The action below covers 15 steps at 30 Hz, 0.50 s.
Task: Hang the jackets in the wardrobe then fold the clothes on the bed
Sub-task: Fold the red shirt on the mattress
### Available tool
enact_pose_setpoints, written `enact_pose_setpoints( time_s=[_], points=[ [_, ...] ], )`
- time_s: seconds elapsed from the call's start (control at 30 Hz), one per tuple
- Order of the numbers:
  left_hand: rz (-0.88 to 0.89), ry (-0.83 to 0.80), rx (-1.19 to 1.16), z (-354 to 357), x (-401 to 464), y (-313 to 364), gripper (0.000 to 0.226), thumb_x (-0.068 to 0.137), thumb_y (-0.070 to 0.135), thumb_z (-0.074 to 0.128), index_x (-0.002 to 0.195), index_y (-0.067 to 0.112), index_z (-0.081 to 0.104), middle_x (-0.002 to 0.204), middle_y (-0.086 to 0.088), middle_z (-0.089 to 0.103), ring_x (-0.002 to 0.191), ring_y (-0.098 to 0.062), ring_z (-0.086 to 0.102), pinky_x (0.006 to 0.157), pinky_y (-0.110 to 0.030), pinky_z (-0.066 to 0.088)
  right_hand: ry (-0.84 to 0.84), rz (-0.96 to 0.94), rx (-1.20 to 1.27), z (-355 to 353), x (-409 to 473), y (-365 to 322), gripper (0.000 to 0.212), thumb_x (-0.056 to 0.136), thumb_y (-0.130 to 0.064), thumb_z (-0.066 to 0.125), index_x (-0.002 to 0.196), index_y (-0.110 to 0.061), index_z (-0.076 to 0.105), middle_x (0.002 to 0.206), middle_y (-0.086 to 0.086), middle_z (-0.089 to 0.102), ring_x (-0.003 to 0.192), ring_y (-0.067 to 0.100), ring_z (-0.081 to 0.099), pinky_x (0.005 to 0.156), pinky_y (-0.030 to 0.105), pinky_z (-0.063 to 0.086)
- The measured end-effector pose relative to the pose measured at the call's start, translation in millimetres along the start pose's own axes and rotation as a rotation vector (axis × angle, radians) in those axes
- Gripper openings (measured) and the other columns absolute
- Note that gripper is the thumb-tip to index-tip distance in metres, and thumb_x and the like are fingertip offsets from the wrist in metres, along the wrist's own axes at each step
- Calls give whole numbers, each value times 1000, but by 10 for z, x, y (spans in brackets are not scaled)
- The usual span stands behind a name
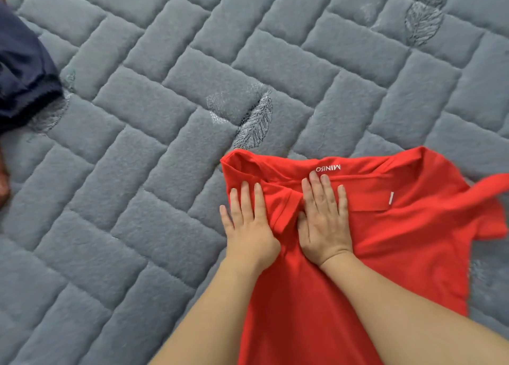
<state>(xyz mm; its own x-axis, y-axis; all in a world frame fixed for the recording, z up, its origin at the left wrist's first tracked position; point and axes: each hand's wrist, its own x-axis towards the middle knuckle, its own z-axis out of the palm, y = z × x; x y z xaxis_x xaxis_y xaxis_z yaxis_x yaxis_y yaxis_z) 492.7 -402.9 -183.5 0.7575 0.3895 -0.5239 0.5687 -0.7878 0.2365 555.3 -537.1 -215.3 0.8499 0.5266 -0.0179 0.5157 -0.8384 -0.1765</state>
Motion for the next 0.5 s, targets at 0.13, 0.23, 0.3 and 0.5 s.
enact_pose_setpoints(
  time_s=[0.13, 0.23, 0.3, 0.5],
  points=[
    [-110, -8, 30, 137, 212, 109, 111, 62, 35, 35, 118, 29, -60, 132, 1, -62, 120, -25, -60, 90, -55, -43, 17, -10, 18, 26, 11, 6, 66, 86, -31, 38, 147, -5, 36, 157, 10, 25, 146, 26, 20, 117, 52, 10],
    [-113, -10, 36, 166, 235, 98, 113, 56, 32, 34, 118, 29, -61, 129, 1, -65, 121, -26, -58, 90, -57, -43, 18, -20, 16, 37, 14, 16, 66, 86, -31, 37, 147, -5, 35, 158, 10, 25, 146, 26, 19, 118, 51, 8],
    [-95, 8, 51, 187, 236, 67, 115, 53, 29, 35, 118, 30, -60, 128, 2, -65, 121, -25, -59, 91, -57, -42, 25, -19, 14, 44, 11, 15, 67, 86, -31, 38, 148, -5, 34, 158, 11, 25, 146, 26, 19, 118, 51, 7],
    [-101, 60, 101, 255, 265, 19, 118, 50, 27, 35, 128, 32, -53, 133, 6, -60, 121, -21, -59, 92, -53, -41, 35, -22, 41, 56, -5, 10, 67, 86, -31, 38, 148, -7, 34, 158, 10, 26, 147, 26, 20, 118, 51, 9]
  ],
)
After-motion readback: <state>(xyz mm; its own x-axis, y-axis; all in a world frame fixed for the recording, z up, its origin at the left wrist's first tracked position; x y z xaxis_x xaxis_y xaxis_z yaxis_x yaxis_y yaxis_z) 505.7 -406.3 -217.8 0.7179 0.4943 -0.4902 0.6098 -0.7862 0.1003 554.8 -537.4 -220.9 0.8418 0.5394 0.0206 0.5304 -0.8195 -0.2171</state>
